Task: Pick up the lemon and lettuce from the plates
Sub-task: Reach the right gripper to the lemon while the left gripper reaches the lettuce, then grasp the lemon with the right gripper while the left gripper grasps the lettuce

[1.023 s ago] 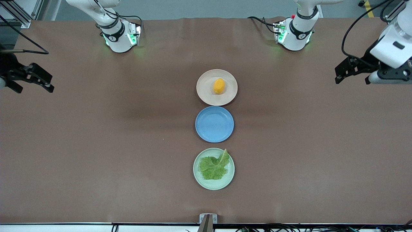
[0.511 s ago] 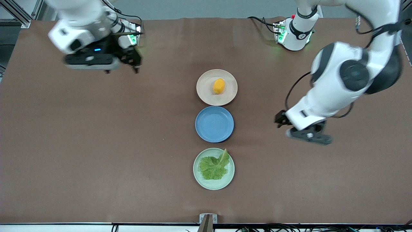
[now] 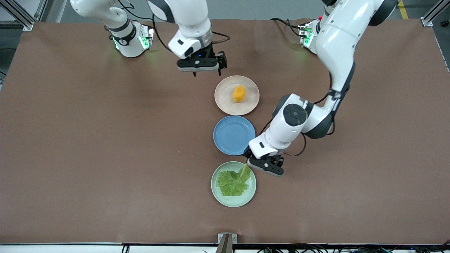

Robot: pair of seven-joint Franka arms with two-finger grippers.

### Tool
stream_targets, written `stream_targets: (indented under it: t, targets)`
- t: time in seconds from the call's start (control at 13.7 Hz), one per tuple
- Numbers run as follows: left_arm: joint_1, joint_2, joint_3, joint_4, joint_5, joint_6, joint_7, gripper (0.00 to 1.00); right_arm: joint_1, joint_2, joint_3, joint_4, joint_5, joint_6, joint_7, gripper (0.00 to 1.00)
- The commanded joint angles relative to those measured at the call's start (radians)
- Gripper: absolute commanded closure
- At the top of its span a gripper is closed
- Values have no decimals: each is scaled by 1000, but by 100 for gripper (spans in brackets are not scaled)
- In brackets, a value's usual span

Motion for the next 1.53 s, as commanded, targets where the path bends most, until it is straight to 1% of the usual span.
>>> stream_targets:
  t: [0.0, 0.15, 0.22, 0.37, 0.44, 0.58, 0.66, 0.8, 0.95, 1.02, 1.1, 1.17, 1.32, 1.39, 1.46]
  targets:
    - [-45, 139, 21, 106, 22, 138, -23, 26, 70, 79, -16, -28, -3, 101, 103, 0]
    - [-83, 194, 64, 137, 22, 204, -17, 33, 87, 139, -16, -24, -3, 151, 155, 0]
    - [-102, 210, 79, 141, 22, 222, -17, 38, 94, 165, -16, -12, -3, 159, 160, 0]
    - [-116, 219, 96, 141, 22, 235, -19, 59, 102, 247, -16, 56, -3, 159, 194, 0]
    - [-117, 219, 96, 141, 22, 235, -19, 72, 104, 289, -16, 89, -1, 159, 217, 0]
    - [-125, 216, 98, 138, 23, 235, -19, 96, 104, 367, -16, 155, -1, 159, 249, 0]
    - [-129, 211, 98, 138, 25, 235, -19, 100, 107, 402, -16, 175, -3, 162, 263, 0]
    - [-126, 190, 99, 137, 29, 230, -17, 100, 122, 458, -17, 200, -1, 182, 275, 0]
    - [-110, 143, 99, 131, 29, 216, -19, 100, 134, 487, -17, 199, -1, 211, 277, 0]
    - [-93, 107, 99, 123, 28, 166, -19, 100, 142, 499, -16, 199, -1, 213, 281, 0]
    - [-71, 54, 98, 122, 28, 67, -19, 100, 148, 511, -16, 200, -1, 214, 300, 0]
    - [-57, -4, 98, 120, 28, -75, -26, 100, 153, 521, -16, 200, -1, 218, 315, 0]
    - [-24, -113, 99, 108, 29, -310, -34, 100, 170, 531, -16, 199, -1, 233, 318, 0]
    - [14, -163, 99, 74, 32, -396, -20, 99, 170, 541, -16, 200, 6, 240, 318, 0]
    - [51, -204, 98, 18, 34, -411, -13, 99, 174, 544, -17, 200, 17, 256, 318, 0]
